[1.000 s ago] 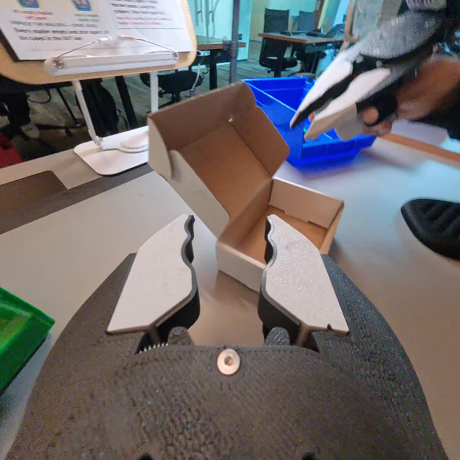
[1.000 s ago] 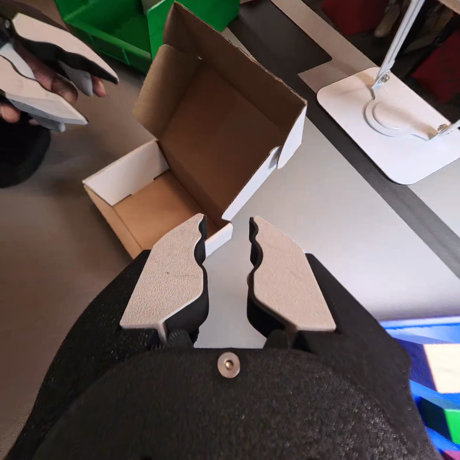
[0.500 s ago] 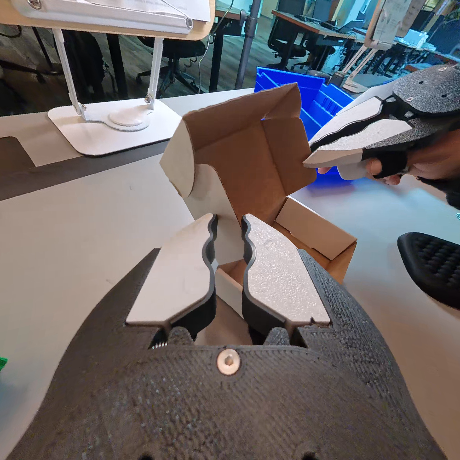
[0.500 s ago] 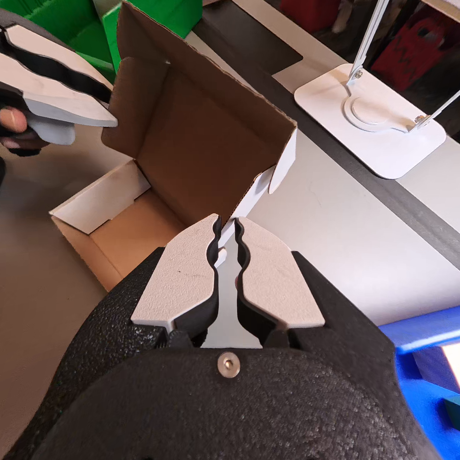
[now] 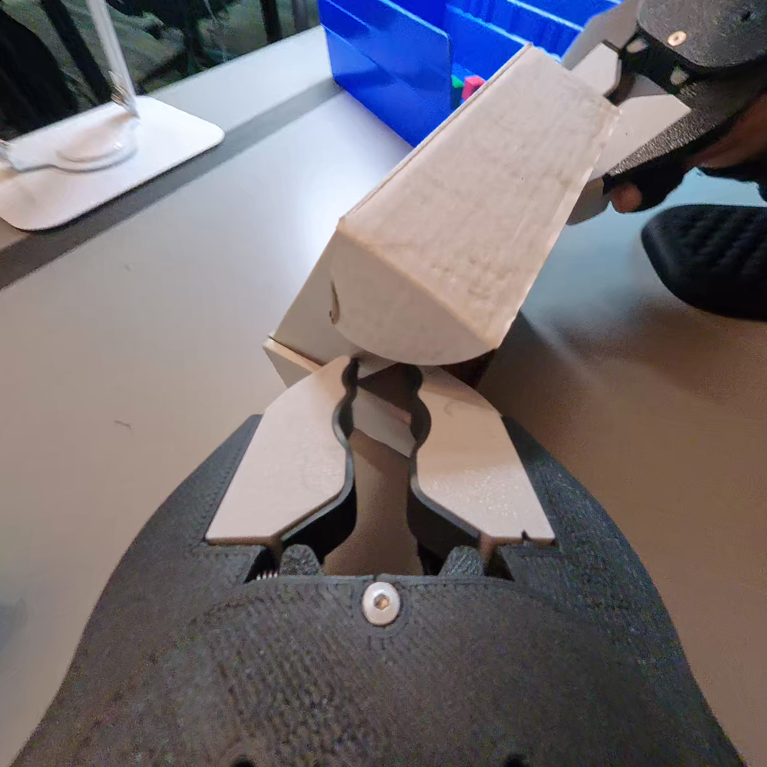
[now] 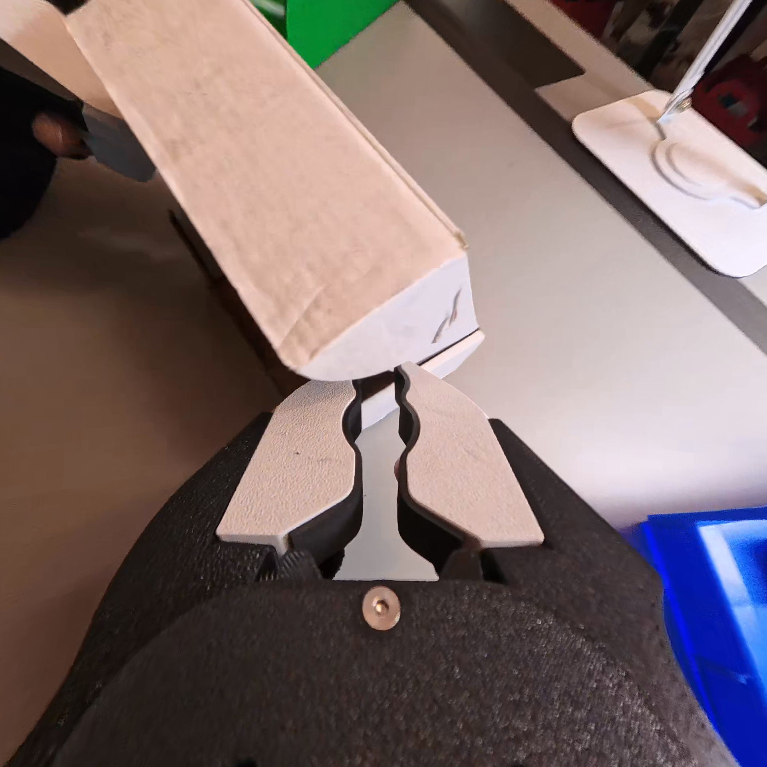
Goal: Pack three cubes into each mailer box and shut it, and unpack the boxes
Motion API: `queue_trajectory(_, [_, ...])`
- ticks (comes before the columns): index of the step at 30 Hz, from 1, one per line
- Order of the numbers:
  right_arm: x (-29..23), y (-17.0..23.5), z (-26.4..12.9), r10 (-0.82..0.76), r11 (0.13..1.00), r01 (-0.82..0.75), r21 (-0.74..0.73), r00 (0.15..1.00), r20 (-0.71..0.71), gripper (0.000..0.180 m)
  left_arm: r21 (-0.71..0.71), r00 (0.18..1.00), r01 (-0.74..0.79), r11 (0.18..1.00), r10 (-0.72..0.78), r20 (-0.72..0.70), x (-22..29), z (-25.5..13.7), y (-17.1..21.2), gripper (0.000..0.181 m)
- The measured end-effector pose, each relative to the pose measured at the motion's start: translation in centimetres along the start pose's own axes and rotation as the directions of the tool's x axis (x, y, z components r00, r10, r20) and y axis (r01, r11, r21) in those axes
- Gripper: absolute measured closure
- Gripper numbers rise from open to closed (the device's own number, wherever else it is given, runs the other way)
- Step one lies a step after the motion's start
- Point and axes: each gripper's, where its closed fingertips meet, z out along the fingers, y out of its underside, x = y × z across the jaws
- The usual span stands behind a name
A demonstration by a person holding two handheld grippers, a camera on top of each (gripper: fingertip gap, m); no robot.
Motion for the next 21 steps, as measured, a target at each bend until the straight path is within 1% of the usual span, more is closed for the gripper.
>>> queue_trajectory(1, [-0.3, 0.4, -0.1, 0.002, 1.0, -0.002, -0.01, 1.0, 0.023, 0.166, -0.023, 0.999, 0.002, 1.0, -0.003, -0.032, 0.4, -0.1, 0.4, 0.149])
queue_trajectory(3, [-1.0, 1.0, -0.6, -0.002, 1.0, 0.004, -0.023, 0.996, 0.086, 0.156, -0.067, 0.995, -0.001, 0.998, -0.006, -0.099, 1.1, -0.6, 1.2, 0.138])
queue_trajectory(5, [-1.5, 1.9, -1.6, -0.011, 0.999, 0.018, -0.047, 0.991, 0.132, 0.147, -0.082, 0.991, -0.023, 0.996, 0.012, -0.13, 1.4, -1.5, 2.0, 0.127])
queue_trajectory(7, [-1.5, 2.8, -2.7, -0.05, 0.997, 0.059, -0.056, 0.989, 0.143, 0.138, -0.071, 0.993, -0.055, 0.996, 0.047, -0.108, 1.0, -2.5, 2.5, 0.124])
queue_trajectory(9, [-1.0, 2.5, -3.7, -0.125, 0.992, 0.126, -0.002, 0.987, 0.101, 0.133, -0.041, 0.993, -0.107, 0.993, 0.105, -0.049, 0.0, -3.4, 2.1, 0.122])
queue_trajectory(10, [-0.8, 2.2, -4.0, -0.163, 0.987, 0.162, 0.018, 0.983, 0.08, 0.126, -0.026, 0.99, -0.14, 0.99, 0.139, -0.016, -0.4, -3.7, 1.7, 0.122])
queue_trajectory(11, [-0.5, 1.9, -4.1, -0.202, 0.979, 0.201, 0.022, 0.978, 0.05, 0.123, -0.011, 0.985, -0.172, 0.985, 0.172, 0.011, -0.7, -3.8, 1.0, 0.121])
queue_trajectory(13, [0.1, 1.2, -4.0, -0.296, 0.955, 0.296, 0.001, 0.955, -0.015, 0.116, 0.011, 0.973, -0.225, 0.974, 0.224, 0.047, -0.5, -3.7, -0.5, 0.12])
queue_trajectory(15, [0.2, 0.1, -3.6, -0.391, 0.92, 0.392, -0.009, 0.918, -0.068, 0.117, 0.007, 0.953, -0.291, 0.957, 0.289, 0.092, -0.1, -3.2, -1.7, 0.121])
queue_trajectory(18, [-0.1, -1.5, -3.3, -0.52, 0.853, 0.521, -0.027, 0.844, -0.133, 0.119, -0.013, 0.899, -0.404, 0.915, 0.4, 0.179, 0.3, -2.9, -2.9, 0.135])
queue_trajectory(19, [-0.2, -1.8, -3.3, -0.544, 0.838, 0.545, -0.037, 0.826, -0.147, 0.121, -0.018, 0.884, -0.427, 0.904, 0.422, 0.202, 0.4, -2.9, -3.2, 0.139])
queue_trajectory(21, [-0.5, -2.2, -3.4, -0.564, 0.823, 0.566, -0.04, 0.81, -0.162, 0.135, -0.029, 0.867, -0.448, 0.894, 0.442, 0.228, 0.5, -3.0, -3.3, 0.147])
